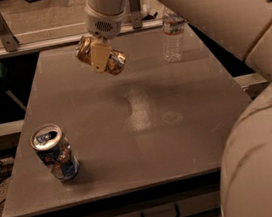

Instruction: Knock orange can over

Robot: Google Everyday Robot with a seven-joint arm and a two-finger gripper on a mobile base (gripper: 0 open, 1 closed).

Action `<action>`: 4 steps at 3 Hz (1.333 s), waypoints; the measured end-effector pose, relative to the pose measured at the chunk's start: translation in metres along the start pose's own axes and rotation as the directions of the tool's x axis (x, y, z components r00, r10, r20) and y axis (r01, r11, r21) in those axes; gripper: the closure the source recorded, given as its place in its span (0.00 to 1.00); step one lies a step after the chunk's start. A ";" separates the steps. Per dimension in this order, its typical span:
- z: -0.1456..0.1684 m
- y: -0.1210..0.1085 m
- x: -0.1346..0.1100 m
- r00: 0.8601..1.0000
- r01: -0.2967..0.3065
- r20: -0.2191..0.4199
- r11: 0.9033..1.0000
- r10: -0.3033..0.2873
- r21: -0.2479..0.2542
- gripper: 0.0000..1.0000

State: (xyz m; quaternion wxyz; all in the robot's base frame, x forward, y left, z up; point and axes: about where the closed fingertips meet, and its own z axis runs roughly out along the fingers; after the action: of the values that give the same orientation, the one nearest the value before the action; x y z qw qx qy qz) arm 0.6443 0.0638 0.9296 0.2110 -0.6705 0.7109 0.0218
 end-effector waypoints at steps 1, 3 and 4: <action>0.013 0.018 0.001 0.994 0.062 -0.084 0.996 -0.068 -0.070 0.84; 0.027 0.029 -0.008 0.982 0.132 -0.119 0.982 -0.149 -0.135 0.38; 0.030 0.031 -0.019 0.979 0.161 -0.102 0.976 -0.176 -0.146 0.13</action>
Offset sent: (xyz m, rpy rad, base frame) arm -0.0293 0.0181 -0.0340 -0.2039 0.1143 0.1622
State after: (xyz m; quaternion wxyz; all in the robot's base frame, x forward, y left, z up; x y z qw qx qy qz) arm 0.6224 0.0942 0.9007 0.1243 -0.7415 0.6592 0.0140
